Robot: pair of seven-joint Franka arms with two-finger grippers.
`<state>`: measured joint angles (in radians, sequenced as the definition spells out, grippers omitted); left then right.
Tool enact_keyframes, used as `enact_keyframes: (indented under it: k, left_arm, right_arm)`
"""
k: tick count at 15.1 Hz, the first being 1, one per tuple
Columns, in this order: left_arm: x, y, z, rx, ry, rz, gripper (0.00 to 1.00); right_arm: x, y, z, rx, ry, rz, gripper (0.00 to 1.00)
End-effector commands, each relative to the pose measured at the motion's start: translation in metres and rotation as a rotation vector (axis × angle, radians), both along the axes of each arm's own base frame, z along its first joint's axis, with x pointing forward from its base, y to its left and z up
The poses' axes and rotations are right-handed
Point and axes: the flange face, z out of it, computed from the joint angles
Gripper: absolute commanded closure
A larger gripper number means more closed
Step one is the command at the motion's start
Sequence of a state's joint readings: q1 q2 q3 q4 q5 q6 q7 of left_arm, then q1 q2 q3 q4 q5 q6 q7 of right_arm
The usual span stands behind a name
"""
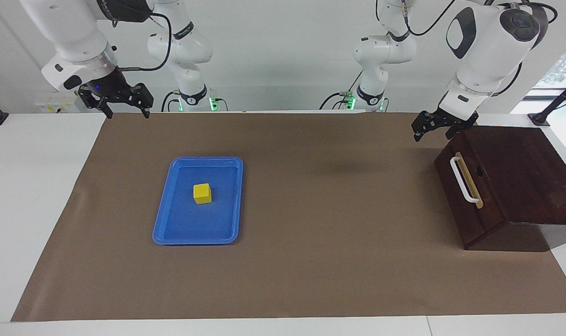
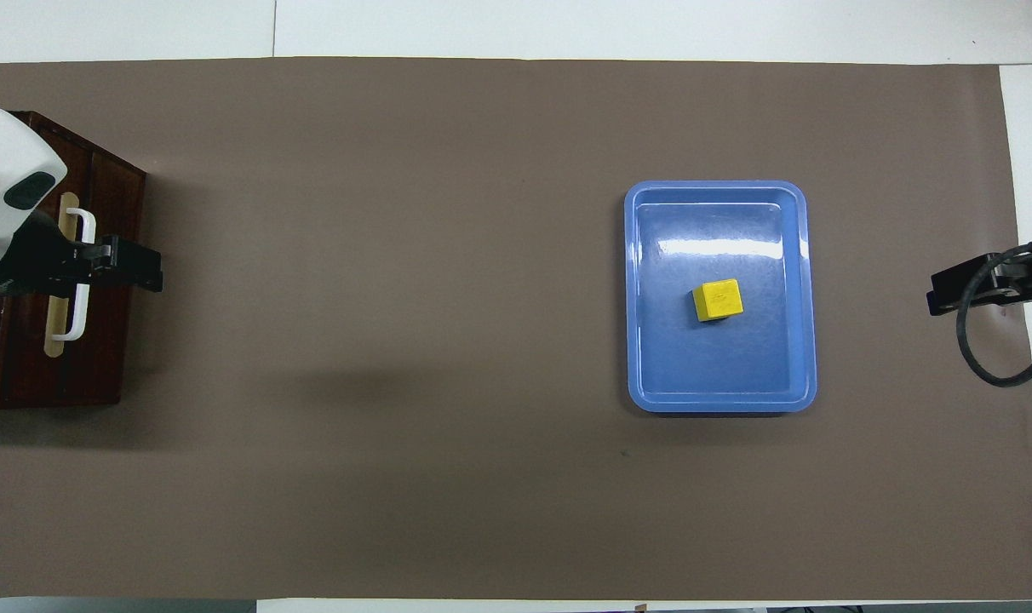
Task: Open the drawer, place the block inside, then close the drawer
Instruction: 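Move the right gripper over the yellow block in the blue tray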
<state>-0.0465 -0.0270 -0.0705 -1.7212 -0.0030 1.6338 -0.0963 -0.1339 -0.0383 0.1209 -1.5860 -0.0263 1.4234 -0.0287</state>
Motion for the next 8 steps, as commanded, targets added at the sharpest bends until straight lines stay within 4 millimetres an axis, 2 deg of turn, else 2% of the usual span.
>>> enact_keyframes:
  k: [1, 5, 8]
  left_arm:
    - [-0.003, 0.000, 0.004, 0.016, -0.013, -0.006, 0.00]
    - [-0.003, 0.011, 0.008, 0.016, -0.016, 0.016, 0.00]
    - [-0.003, 0.012, 0.008, 0.016, -0.016, 0.017, 0.00]
  right_arm:
    - [0.002, 0.000, 0.001, -0.021, -0.007, -0.011, 0.00]
    - [0.003, -0.001, 0.002, -0.017, -0.016, -0.011, 0.00]
    - [0.000, 0.000, -0.001, -0.003, 0.001, -0.011, 0.00]
